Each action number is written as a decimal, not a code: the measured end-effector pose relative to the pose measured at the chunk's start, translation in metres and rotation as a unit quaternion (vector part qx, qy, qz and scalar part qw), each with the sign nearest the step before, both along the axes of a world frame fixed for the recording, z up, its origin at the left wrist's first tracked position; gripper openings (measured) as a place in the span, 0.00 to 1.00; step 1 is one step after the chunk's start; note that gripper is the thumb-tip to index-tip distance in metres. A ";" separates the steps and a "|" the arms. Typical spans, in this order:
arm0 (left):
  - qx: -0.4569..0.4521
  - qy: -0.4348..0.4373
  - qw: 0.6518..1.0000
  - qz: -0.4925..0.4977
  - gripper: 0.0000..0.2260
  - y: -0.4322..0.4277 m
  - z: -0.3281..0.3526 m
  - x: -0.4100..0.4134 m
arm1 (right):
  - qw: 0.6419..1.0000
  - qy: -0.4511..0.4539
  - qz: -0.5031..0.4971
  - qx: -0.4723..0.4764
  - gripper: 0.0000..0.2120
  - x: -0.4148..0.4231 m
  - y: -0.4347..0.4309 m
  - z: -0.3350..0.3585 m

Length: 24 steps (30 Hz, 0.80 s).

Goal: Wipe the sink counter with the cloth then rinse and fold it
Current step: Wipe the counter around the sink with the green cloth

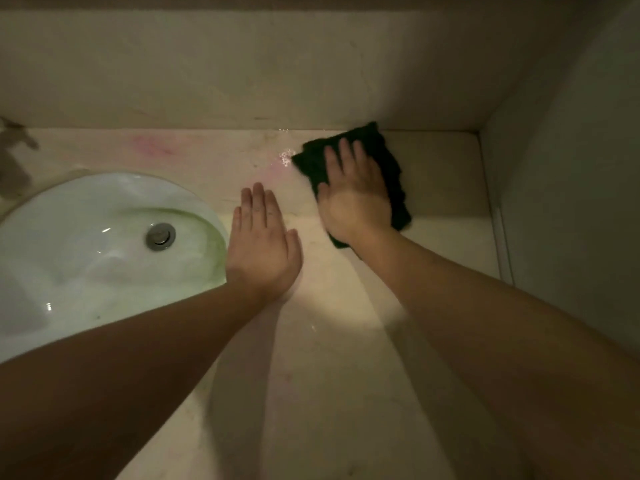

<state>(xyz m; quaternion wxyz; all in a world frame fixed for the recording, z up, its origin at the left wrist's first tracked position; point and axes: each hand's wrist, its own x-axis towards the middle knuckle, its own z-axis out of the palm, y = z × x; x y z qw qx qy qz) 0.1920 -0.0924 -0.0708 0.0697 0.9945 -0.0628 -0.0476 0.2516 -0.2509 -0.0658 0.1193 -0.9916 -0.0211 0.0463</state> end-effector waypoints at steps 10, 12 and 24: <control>-0.012 0.010 1.000 -0.011 0.31 0.004 0.007 -0.002 | 0.994 0.087 0.062 -0.010 0.32 -0.222 -0.015 0.014; -0.010 0.006 1.000 -0.008 0.31 0.003 0.007 -0.002 | 0.996 0.061 -0.053 -0.033 0.32 -0.197 -0.042 0.008; -0.002 -0.011 1.000 -0.021 0.31 0.006 -0.001 0.001 | 0.999 -0.005 -0.019 -0.036 0.30 -0.020 -0.043 -0.007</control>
